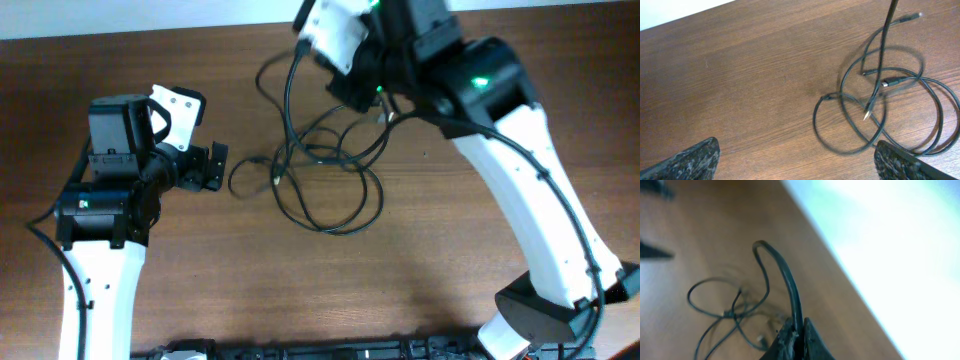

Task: Untangle cables
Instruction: 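Lift the grasped cable with the right gripper and carry it rightward off the table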

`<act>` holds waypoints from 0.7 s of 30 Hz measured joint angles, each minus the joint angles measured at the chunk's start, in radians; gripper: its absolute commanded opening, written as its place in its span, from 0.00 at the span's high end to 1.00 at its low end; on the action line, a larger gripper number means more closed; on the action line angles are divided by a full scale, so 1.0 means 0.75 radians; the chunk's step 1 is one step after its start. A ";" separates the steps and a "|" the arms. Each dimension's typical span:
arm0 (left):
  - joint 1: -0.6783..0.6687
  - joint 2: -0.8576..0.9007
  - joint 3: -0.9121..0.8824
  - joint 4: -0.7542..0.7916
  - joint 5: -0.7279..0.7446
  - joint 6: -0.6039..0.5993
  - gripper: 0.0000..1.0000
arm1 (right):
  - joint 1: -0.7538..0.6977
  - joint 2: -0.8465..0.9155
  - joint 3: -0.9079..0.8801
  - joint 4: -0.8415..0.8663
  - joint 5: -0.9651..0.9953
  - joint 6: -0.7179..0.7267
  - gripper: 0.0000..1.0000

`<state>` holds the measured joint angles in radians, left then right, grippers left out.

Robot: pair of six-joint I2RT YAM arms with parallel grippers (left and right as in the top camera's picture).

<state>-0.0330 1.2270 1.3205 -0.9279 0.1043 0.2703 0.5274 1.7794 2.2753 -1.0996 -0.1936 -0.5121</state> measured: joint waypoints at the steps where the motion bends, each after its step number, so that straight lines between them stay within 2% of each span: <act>1: 0.000 0.000 0.000 0.000 0.000 0.000 0.01 | 0.000 -0.001 0.062 0.001 0.035 0.008 0.96; 7: 0.000 0.000 0.000 0.000 0.000 0.000 0.01 | 0.000 -0.003 0.218 -0.012 0.307 -0.015 0.96; 12: 0.000 0.000 0.000 0.000 0.000 0.000 0.01 | -0.040 0.003 0.213 -0.220 0.489 -0.126 0.96; 15: 0.000 0.000 0.000 0.000 0.000 0.000 0.01 | -0.167 0.038 0.194 -0.247 0.537 -0.105 0.96; 21: 0.000 0.000 0.000 0.000 0.000 0.000 0.01 | -0.561 0.116 0.187 -0.252 0.573 0.166 0.96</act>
<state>-0.0330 1.2270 1.3205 -0.9279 0.1043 0.2703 0.1070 1.8664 2.4157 -1.2884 0.2363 -0.3874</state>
